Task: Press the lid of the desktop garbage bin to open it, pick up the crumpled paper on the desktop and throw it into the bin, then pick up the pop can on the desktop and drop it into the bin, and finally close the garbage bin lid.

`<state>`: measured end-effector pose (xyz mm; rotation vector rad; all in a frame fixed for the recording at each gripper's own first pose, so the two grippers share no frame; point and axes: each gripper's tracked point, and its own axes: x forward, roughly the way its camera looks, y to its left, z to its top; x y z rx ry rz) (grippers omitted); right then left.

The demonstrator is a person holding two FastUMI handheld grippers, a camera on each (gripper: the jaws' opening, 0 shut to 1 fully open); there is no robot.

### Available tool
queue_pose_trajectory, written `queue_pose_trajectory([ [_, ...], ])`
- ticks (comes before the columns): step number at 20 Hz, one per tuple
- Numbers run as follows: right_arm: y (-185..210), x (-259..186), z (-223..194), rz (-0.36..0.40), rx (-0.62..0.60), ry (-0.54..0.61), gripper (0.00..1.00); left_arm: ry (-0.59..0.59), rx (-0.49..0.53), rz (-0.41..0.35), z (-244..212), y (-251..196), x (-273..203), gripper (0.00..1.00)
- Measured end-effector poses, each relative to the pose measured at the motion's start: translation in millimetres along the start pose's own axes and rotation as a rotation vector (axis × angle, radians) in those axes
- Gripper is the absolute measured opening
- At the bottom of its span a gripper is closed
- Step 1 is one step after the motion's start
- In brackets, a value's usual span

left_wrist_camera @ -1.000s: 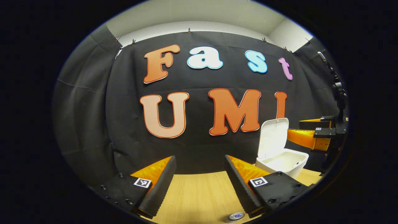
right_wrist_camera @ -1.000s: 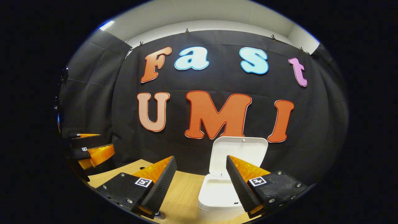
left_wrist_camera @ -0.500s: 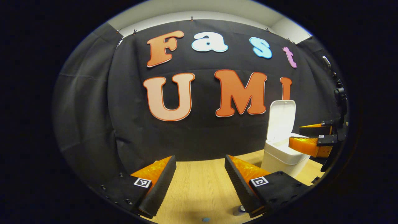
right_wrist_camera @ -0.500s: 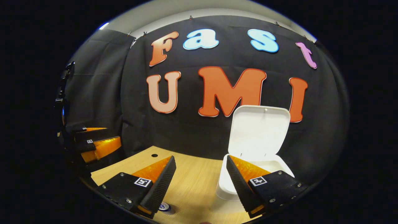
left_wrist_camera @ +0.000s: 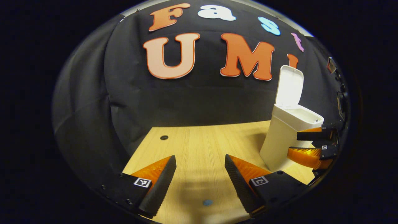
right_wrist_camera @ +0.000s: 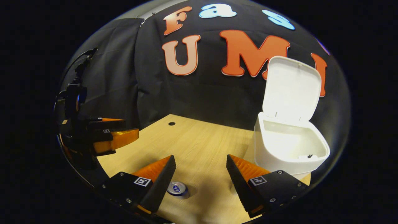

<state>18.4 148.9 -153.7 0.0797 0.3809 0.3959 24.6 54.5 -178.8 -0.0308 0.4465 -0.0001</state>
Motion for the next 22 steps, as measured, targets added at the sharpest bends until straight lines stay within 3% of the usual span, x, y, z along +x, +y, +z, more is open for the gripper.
queue_pose_trajectory([
  [8, 28.5, 10.8, -60.6, 0.020, 0.037, 0.114, 0.99, 0.240, -0.038, -0.088, -95.5, -1.1, 24.0, 0.98],
  [14, 43.4, 17.7, -101.4, 0.021, 0.038, 0.177, 0.99, 0.321, 0.040, -0.122, -161.8, -0.3, 28.3, 0.96],
  [18, 50.2, 28.5, -128.6, 0.012, 0.033, 0.209, 0.99, 0.353, 0.080, -0.158, -190.1, -9.9, 30.2, 1.00],
  [22, 51.9, 43.6, -146.6, -0.003, 0.042, 0.239, 0.99, 0.397, 0.117, -0.183, -216.0, -13.9, 35.7, 0.97],
])
